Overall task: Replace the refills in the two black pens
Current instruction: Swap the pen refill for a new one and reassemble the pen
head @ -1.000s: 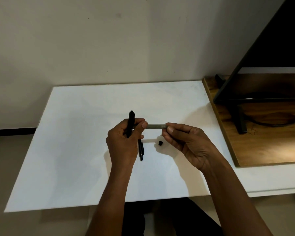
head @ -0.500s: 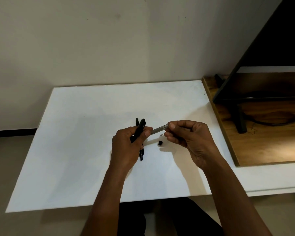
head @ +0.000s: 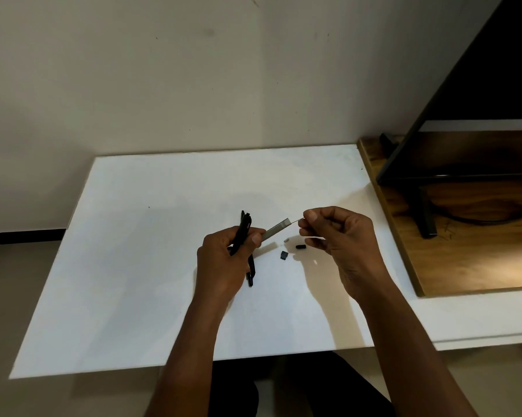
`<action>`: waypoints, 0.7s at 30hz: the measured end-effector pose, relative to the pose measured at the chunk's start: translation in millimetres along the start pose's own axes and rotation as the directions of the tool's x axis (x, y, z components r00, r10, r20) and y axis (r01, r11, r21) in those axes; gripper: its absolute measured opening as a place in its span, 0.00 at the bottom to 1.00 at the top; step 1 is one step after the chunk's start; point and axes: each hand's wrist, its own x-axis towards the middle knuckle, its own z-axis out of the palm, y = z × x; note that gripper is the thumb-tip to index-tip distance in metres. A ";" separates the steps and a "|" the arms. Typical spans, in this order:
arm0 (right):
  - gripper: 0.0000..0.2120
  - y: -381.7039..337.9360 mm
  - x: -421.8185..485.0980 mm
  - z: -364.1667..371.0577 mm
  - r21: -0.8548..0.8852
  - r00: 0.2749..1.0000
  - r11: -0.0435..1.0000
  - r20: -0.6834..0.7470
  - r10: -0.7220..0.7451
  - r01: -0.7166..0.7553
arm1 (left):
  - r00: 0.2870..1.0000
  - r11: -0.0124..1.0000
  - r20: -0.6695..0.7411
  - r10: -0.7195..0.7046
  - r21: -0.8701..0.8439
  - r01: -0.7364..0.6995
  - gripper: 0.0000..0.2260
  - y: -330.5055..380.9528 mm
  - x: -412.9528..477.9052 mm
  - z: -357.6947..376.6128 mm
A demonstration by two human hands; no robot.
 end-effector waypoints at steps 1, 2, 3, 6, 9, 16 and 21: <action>0.05 0.5 0.2 -0.2 -0.005 1.000 1.000 -0.008 -0.005 0.005 | 1.000 1.000 0.002 -0.002 -0.002 0.002 0.05 -0.3 0.2 -0.1; 0.06 1.0 0.4 -0.5 -0.005 1.000 1.000 -0.016 -0.009 0.009 | 1.000 1.000 0.004 -0.001 -0.001 0.001 0.05 -0.6 0.2 -0.3; 0.06 1.3 0.7 -1.1 0.003 1.000 1.000 -0.025 -0.012 0.013 | 1.000 1.000 0.005 0.001 0.003 -0.001 0.05 -0.8 0.2 -0.3; 0.07 -0.2 1.9 -4.4 0.137 0.997 0.991 -0.071 0.019 -0.009 | 1.000 1.000 0.003 0.000 0.003 0.000 0.05 -1.3 -0.4 -0.2; 0.06 -2.5 3.4 -10.7 0.281 0.994 0.958 -0.079 0.076 -0.051 | 1.000 1.000 -0.017 -0.020 -0.004 0.020 0.05 -1.9 -0.4 0.7; 0.05 -5.0 2.5 -9.8 0.209 0.967 0.945 0.106 0.233 -0.251 | 1.000 0.999 -0.011 -0.028 -0.022 0.028 0.05 -2.6 -3.1 10.2; 0.05 -2.6 -0.7 -5.4 0.095 0.943 0.947 0.162 0.291 -0.308 | 0.998 1.000 0.065 0.002 0.022 -0.004 0.05 -3.2 -4.3 15.2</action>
